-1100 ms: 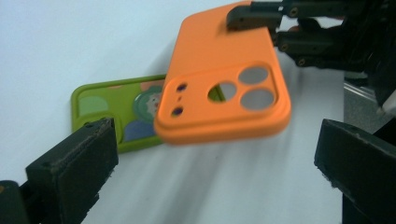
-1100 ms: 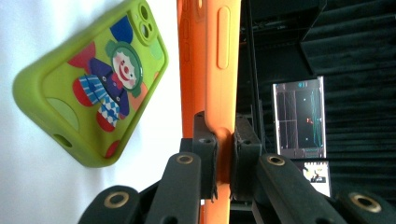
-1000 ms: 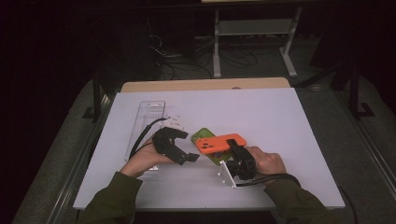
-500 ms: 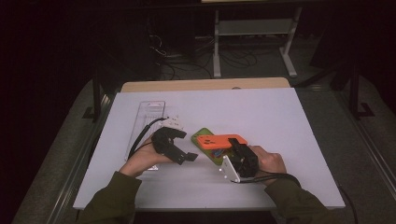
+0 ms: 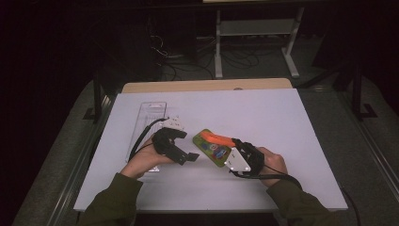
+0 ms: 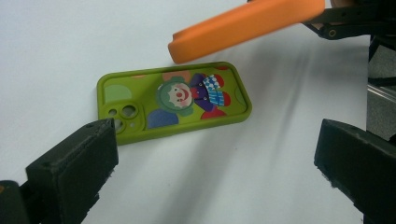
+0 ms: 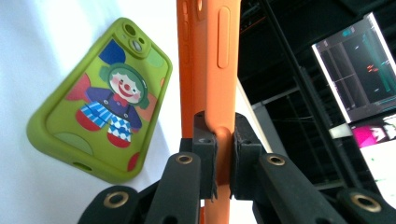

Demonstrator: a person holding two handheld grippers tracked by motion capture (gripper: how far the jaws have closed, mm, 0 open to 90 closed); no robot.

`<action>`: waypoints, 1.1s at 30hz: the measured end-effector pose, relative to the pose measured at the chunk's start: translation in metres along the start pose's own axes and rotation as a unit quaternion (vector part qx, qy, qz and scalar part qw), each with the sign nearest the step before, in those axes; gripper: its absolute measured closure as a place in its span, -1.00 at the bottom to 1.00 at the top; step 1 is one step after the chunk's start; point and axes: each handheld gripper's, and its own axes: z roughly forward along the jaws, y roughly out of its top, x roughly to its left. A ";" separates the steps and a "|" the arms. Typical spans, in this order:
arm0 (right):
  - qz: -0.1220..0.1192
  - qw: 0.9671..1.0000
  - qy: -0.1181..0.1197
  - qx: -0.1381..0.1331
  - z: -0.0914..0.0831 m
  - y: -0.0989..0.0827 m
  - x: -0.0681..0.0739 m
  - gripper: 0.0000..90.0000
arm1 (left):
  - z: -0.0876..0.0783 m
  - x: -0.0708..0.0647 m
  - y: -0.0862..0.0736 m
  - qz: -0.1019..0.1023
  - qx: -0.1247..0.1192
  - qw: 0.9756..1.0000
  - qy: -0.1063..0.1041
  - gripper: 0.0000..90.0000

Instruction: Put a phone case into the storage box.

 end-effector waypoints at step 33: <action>0.319 0.940 0.120 -0.011 0.007 -0.020 -0.039 0.82 | -0.001 0.001 -0.001 -0.008 0.005 1.000 0.008 -1.00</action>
